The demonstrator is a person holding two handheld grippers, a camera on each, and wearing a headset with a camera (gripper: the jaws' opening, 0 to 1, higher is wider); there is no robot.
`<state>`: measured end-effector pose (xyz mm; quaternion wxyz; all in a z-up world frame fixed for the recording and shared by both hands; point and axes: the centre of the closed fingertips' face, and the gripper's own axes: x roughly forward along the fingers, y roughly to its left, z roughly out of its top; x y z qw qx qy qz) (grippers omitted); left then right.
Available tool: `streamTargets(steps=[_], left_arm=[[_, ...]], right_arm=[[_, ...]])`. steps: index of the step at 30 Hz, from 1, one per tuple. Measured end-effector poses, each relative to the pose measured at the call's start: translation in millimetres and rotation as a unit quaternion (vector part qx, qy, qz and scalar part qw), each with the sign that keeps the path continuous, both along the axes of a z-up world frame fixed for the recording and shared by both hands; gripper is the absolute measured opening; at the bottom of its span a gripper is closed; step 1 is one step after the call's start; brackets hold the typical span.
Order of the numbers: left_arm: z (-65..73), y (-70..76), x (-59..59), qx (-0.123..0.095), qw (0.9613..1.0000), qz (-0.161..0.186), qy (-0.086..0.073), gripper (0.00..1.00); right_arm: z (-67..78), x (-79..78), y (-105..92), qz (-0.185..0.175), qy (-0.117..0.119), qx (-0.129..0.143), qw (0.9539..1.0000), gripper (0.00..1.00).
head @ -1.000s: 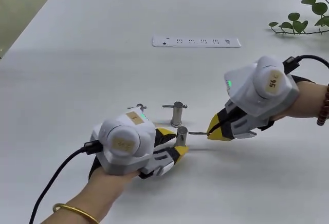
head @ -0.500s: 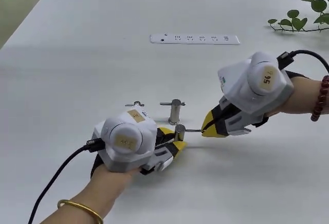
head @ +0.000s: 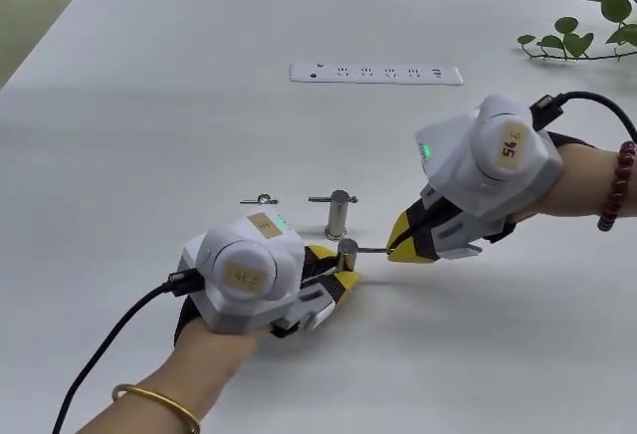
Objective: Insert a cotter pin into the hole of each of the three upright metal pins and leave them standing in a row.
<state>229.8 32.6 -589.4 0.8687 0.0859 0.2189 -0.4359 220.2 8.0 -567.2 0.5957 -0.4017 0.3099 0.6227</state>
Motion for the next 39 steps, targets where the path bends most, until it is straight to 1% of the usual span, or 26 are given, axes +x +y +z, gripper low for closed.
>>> streamTargets(steps=[3,5,8,12,15,20,25,31,36,39], left_arm=[[-0.1,-0.2,0.0,0.002,1.0,0.0,-0.002,0.1],[-0.3,-0.1,0.5,0.005,1.0,-0.001,-0.007,0.1],[-0.3,-0.4,0.2,0.003,1.0,-0.002,-0.005,0.1],[-0.6,0.3,0.9,0.004,1.0,0.0,-0.004,0.1],[-0.6,0.3,0.9,0.002,1.0,0.001,-0.003,0.1],[-1.0,0.4,1.2,0.002,1.0,0.001,-0.004,0.1],[-0.9,0.3,1.1,0.003,1.0,0.0,-0.005,0.1],[-1.1,0.1,1.5,0.002,1.0,0.001,-0.006,0.1],[-1.0,0.0,1.7,0.004,1.0,0.0,-0.008,0.1],[-1.0,0.0,1.6,0.004,1.0,-0.001,-0.009,0.1]], right_arm=[[-0.3,0.2,0.4,0.001,0.0,-0.001,1.0,0.0],[-0.3,1.0,0.4,-0.003,0.001,0.001,1.0,0.0],[1.4,-0.5,3.6,-0.002,0.005,0.009,0.9999,0.0],[-0.4,1.0,5.3,0.002,-0.001,0.004,1.0,0.0],[1.0,0.8,8.2,0.001,0.0,0.01,1.0,0.0],[-0.3,1.6,15.0,0.006,-0.003,0.011,0.9999,0.0],[-1.9,3.1,14.0,0.006,-0.003,0.011,0.9999,0.0],[-2.1,3.7,17.1,-0.009,0.001,0.017,0.9998,0.0],[-0.9,5.7,20.7,-0.022,-0.002,0.024,0.9995,0.0],[3.8,6.5,21.2,-0.033,0.0,0.031,0.999,0.04]])
